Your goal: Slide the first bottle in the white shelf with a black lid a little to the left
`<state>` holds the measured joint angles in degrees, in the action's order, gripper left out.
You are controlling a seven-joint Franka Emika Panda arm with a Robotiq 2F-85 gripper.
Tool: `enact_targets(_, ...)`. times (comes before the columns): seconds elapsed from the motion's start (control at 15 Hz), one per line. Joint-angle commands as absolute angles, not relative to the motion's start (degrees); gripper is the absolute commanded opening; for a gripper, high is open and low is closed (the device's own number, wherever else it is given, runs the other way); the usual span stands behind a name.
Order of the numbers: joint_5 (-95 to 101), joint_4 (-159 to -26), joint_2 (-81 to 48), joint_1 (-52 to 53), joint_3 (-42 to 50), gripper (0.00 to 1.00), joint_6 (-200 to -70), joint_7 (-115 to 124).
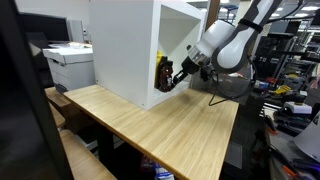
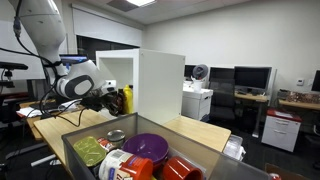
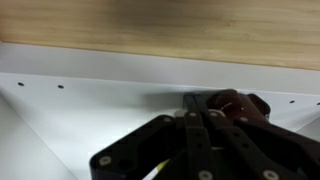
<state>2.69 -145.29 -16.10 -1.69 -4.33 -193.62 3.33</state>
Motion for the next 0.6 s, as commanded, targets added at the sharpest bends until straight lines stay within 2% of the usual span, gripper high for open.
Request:
enact_targets(0.0, 1.0, -146.2, -13.9, 2.6, 0.3, 0.02, -191.6, 1.3)
enact_targets(0.13, 1.2, -147.1, -11.8, 4.7, 3.0, 0.02, -190.1, 1.3)
enact_targets(0.2, 1.7, -147.9, -9.4, 2.5, 0.5, 0.02, -187.3, 1.8)
enact_targets(0.33, 2.9, -149.5, -3.3, 1.2, -2.1, 0.02, -177.8, 3.4)
enact_targets(0.53, 3.5, -150.5, 4.0, 3.0, -0.6, 0.02, -165.5, 3.7)
